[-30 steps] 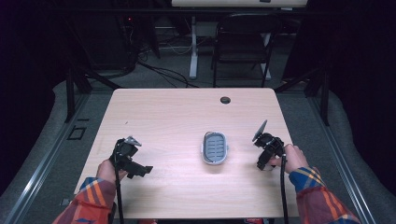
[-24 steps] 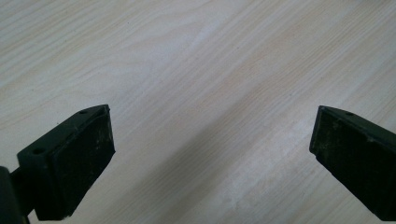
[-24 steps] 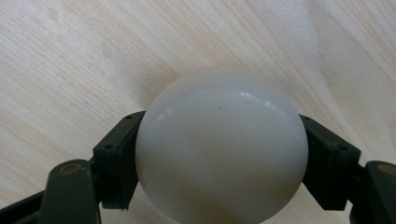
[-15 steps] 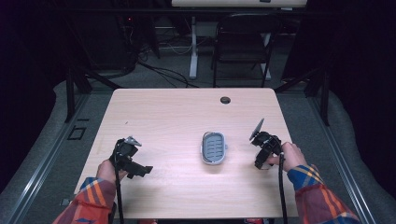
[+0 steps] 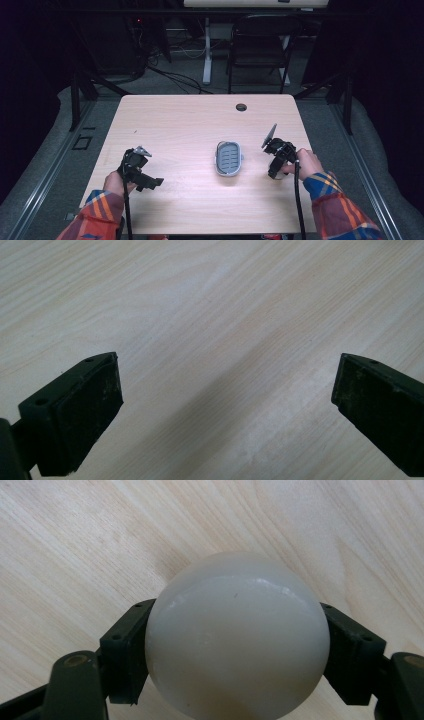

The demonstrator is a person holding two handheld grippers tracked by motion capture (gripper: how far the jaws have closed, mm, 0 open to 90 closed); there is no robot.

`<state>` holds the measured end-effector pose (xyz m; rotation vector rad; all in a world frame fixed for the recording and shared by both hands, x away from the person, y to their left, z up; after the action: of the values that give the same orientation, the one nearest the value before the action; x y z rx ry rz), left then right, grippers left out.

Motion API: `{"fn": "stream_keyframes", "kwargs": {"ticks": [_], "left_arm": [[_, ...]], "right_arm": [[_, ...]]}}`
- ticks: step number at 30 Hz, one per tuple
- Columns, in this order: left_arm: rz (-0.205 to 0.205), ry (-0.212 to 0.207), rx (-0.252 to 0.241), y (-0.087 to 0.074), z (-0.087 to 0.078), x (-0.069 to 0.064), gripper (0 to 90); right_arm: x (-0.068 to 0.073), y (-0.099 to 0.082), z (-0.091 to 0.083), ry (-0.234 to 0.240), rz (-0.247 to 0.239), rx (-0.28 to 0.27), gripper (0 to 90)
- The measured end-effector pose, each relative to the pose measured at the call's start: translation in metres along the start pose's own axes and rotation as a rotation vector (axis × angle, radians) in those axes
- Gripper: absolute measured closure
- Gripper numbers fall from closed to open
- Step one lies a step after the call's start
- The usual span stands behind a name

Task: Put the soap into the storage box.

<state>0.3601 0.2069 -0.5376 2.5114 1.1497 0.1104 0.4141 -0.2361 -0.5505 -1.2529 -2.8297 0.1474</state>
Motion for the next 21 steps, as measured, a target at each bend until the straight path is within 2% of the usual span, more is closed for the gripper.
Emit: {"fn": "stream_keyframes", "kwargs": {"ticks": [3, 7, 8, 9, 15, 17, 18, 21], "left_arm": [[0.000, 0.000, 0.001, 0.000, 0.000, 0.000, 0.0], [0.000, 0.000, 0.001, 0.000, 0.000, 0.000, 0.0], [0.000, 0.000, 0.001, 0.000, 0.000, 0.000, 0.0], [0.000, 0.000, 0.001, 0.000, 0.000, 0.000, 0.0], [0.000, 0.000, 0.002, 0.000, 0.000, 0.000, 0.0], [-0.001, -0.001, 0.000, 0.000, 0.000, 0.000, 0.0], [0.000, -0.001, 0.000, 0.000, 0.000, 0.000, 0.0], [0.000, -0.001, 0.000, 0.000, 0.000, 0.000, 0.0]], "right_arm": [[-0.001, 0.002, -0.005, -0.020, -0.047, 0.057, 24.5], [0.001, 0.005, -0.005, -0.019, -0.043, 0.032, 24.5], [0.001, 0.006, -0.006, -0.013, -0.041, 0.040, 24.5], [0.002, 0.007, -0.005, -0.014, -0.039, 0.022, 24.5], [0.004, 0.013, -0.009, -0.018, -0.057, 0.031, 24.5], [0.004, 0.015, -0.011, -0.027, -0.072, 0.051, 24.5], [0.006, 0.016, -0.011, -0.024, -0.064, 0.031, 24.5], [0.007, 0.018, -0.013, -0.029, -0.071, 0.034, 24.5]]}}
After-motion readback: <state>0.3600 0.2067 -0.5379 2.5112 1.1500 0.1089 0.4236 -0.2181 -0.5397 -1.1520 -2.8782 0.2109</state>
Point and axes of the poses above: each handheld gripper's, and its own axes: z roughly forward along the jaws, y roughly out of its top, x roughly to its left, the point moved 3 cm from there along z, roughly forward along the jaws, and after that the axes turned 8 degrees about x, right-handed, at the moved point
